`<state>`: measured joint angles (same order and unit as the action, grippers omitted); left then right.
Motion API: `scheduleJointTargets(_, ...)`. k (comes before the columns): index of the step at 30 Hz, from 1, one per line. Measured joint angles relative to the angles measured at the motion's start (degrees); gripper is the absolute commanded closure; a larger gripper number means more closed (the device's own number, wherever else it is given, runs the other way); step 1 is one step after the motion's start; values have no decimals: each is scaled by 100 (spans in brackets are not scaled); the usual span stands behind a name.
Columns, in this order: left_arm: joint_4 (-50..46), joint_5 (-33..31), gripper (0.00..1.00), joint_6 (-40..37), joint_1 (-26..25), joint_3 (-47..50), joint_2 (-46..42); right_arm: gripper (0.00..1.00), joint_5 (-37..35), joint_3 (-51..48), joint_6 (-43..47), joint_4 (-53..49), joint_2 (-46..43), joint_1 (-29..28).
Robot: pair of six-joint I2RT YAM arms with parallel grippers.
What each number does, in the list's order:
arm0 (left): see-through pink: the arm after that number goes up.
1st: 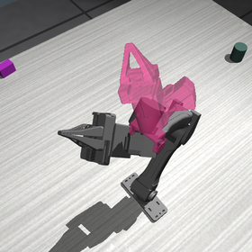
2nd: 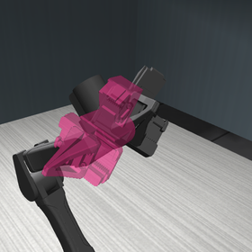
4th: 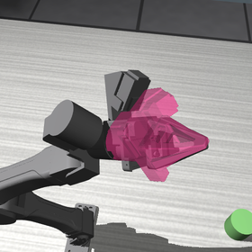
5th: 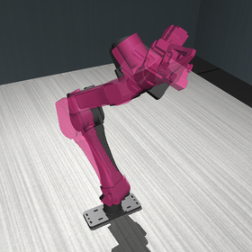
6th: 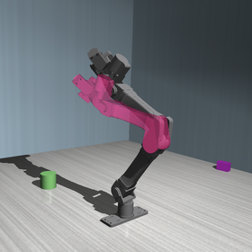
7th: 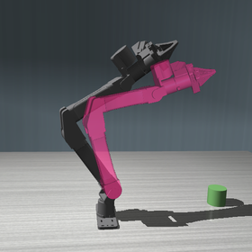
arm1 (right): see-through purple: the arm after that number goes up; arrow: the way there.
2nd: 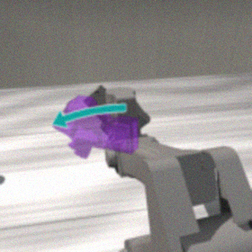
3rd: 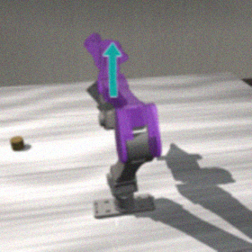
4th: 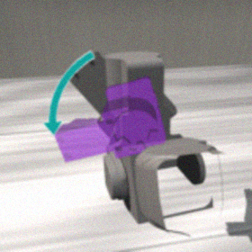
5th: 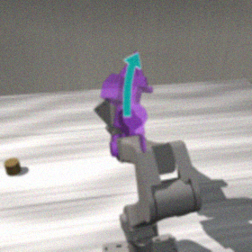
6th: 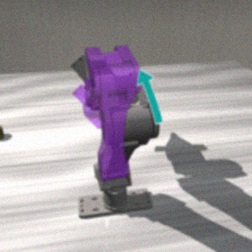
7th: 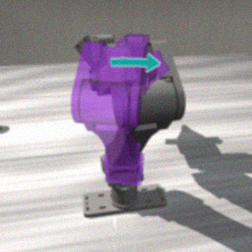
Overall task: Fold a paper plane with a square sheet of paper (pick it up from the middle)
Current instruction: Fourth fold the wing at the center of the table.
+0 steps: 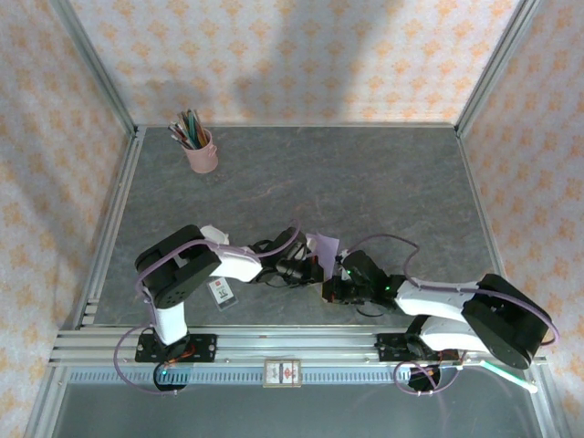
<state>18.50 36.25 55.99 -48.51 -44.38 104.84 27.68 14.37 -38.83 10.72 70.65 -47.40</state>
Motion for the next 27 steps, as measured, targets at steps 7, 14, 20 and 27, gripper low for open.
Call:
scheduleJointTargets(7,-321,74,91,-267,269,-282,70,100,20,76,79,9,116,0)
scheduleJointTargets(14,-562,39,88,-560,586,-671,262,100,66,98,125,17,157,22)
scheduleJointTargets(20,-728,136,86,-728,734,-931,479,100,70,101,144,35,175,22)
scheduleJointTargets(27,-881,540,82,-844,857,-1222,702,100,72,98,144,98,208,22)
